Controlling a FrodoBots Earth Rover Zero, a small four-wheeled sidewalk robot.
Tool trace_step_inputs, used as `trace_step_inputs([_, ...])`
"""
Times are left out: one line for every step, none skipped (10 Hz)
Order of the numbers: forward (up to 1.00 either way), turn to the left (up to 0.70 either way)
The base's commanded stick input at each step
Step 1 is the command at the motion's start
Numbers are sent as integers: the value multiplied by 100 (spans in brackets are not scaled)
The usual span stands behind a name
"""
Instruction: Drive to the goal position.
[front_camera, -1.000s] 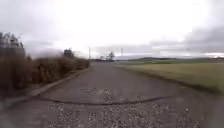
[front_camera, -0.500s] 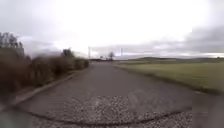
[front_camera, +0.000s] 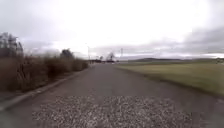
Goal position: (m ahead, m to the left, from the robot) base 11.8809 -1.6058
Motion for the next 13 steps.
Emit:
trace_step_inputs([100, 0])
trace_step_inputs([100, 0])
trace_step_inputs([100, 0])
trace_step_inputs([100, 0])
trace_step_inputs([100, 0])
trace_step_inputs([100, 0])
trace_step_inputs([100, 0])
trace_step_inputs([100, 0])
trace_step_inputs([100, 0])
trace_step_inputs([100, 0])
trace_step_inputs([100, 0])
trace_step_inputs([100, 0])
trace_step_inputs([100, 0])
